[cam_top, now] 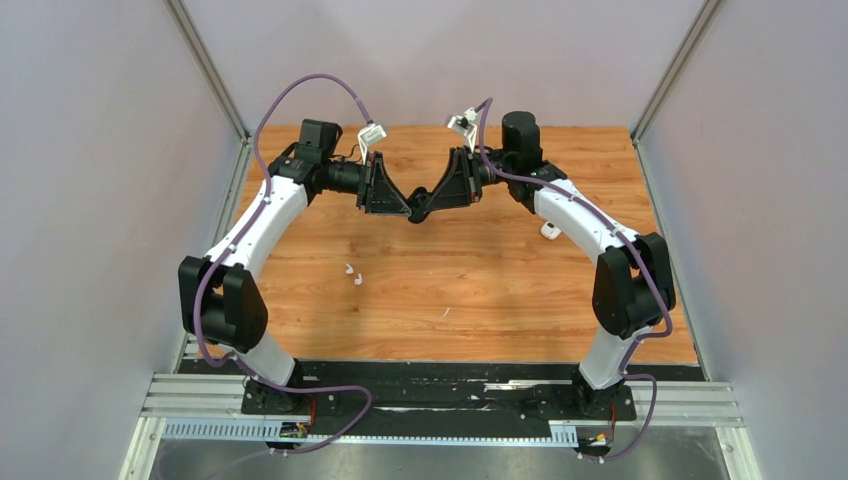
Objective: Insert the wireless bluetooth earbuds into the charging case
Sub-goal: Close the charging case.
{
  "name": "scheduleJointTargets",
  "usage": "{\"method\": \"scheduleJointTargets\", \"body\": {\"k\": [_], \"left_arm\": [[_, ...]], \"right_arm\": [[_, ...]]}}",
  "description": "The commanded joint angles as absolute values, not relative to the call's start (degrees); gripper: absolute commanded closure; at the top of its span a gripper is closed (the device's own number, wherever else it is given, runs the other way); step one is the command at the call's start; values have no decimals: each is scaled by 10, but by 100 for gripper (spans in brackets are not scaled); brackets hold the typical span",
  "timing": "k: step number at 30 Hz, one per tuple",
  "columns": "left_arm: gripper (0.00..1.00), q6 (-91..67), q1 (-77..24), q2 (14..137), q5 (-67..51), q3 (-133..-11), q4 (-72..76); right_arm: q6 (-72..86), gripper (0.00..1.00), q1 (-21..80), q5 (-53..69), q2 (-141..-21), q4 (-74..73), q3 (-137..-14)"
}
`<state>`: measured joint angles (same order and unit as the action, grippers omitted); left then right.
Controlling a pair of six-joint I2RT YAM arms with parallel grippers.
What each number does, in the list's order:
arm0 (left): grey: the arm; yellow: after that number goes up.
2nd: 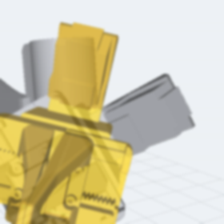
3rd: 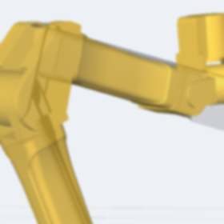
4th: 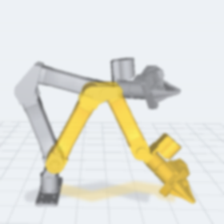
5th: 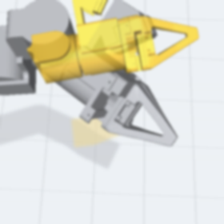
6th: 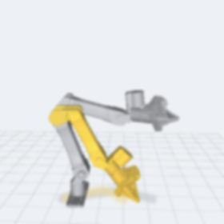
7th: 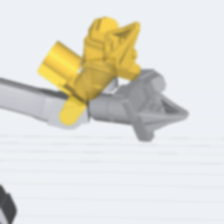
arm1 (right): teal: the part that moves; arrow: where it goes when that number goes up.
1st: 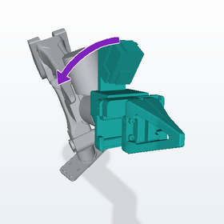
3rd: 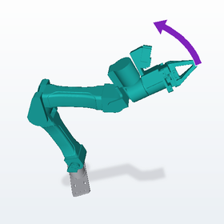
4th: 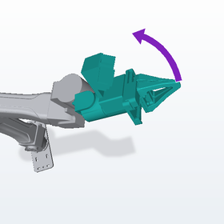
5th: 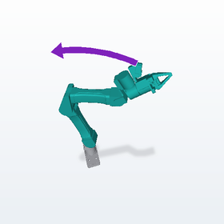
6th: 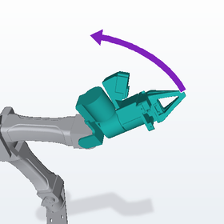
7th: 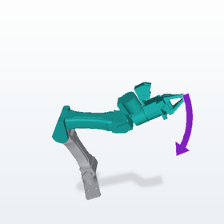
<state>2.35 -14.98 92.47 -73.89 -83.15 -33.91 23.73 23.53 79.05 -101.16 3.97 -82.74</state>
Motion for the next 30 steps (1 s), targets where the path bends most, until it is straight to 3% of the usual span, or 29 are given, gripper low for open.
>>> {"method": "scheduleJointTargets", "body": {"k": [1,6,11,12,14,30], "left_arm": [[57,43,-152,915,-732,-839,-339],[56,41,-155,915,-737,-839,-338],[33,26,-156,907,-781,-840,-329],[15,26,-156,906,-786,-842,-330],[2,31,-157,901,-775,-844,-332],[0,198,-304,818,-355,-848,-354]], "right_arm": [[239,100,236,815,-999,71,-834],[236,100,237,815,-997,71,-829],[241,100,237,794,-1000,66,-832],[243,100,237,787,-1001,64,-833],[251,100,237,779,-1004,64,-837],[293,100,229,662,-1038,6,-861]]}}
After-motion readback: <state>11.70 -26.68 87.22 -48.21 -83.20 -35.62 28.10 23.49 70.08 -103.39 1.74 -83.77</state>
